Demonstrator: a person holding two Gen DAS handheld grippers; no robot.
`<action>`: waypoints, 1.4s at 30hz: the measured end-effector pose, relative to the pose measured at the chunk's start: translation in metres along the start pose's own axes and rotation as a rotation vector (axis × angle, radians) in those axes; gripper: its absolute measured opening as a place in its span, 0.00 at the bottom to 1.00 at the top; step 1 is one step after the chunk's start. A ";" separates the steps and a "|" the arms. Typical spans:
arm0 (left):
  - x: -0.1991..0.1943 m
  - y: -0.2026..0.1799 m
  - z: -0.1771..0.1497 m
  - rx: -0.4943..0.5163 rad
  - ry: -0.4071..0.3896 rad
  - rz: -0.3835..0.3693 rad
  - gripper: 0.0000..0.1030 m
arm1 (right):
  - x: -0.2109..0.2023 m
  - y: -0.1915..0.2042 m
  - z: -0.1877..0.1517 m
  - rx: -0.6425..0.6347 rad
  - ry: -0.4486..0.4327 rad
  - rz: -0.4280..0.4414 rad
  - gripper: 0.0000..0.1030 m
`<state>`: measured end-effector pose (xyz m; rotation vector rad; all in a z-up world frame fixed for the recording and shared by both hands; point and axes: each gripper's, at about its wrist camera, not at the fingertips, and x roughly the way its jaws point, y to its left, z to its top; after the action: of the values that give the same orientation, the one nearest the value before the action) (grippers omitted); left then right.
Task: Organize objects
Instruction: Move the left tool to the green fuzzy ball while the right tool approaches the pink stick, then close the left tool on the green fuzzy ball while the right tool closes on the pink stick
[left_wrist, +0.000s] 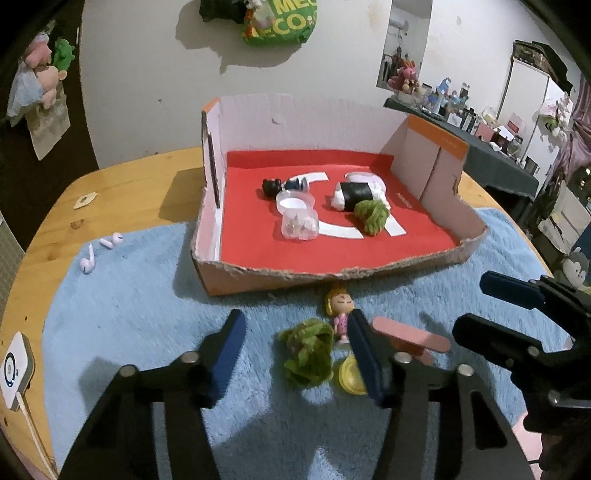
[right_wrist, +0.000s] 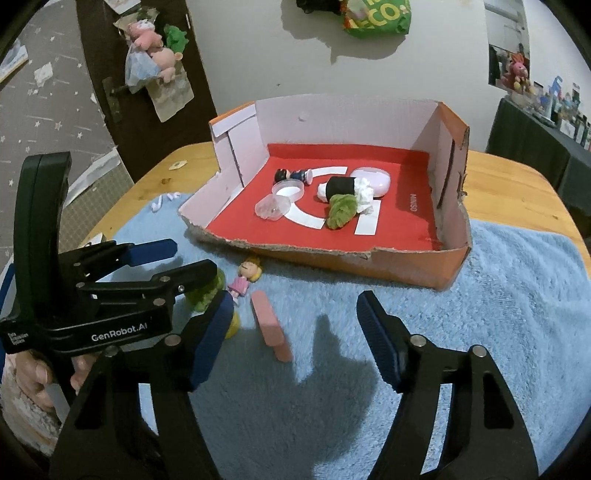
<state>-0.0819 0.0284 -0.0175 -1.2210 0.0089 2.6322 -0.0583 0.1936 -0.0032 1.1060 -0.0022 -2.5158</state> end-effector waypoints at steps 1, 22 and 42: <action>0.001 0.001 -0.001 0.001 0.005 -0.002 0.51 | 0.001 0.000 -0.001 -0.003 0.003 0.001 0.59; 0.017 -0.003 -0.013 0.025 0.062 -0.043 0.36 | 0.042 0.013 -0.008 -0.061 0.107 0.049 0.35; 0.020 -0.012 -0.022 0.032 0.049 -0.001 0.29 | 0.051 0.013 -0.016 -0.051 0.129 0.079 0.14</action>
<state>-0.0755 0.0420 -0.0459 -1.2734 0.0589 2.5902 -0.0735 0.1664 -0.0483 1.2219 0.0523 -2.3583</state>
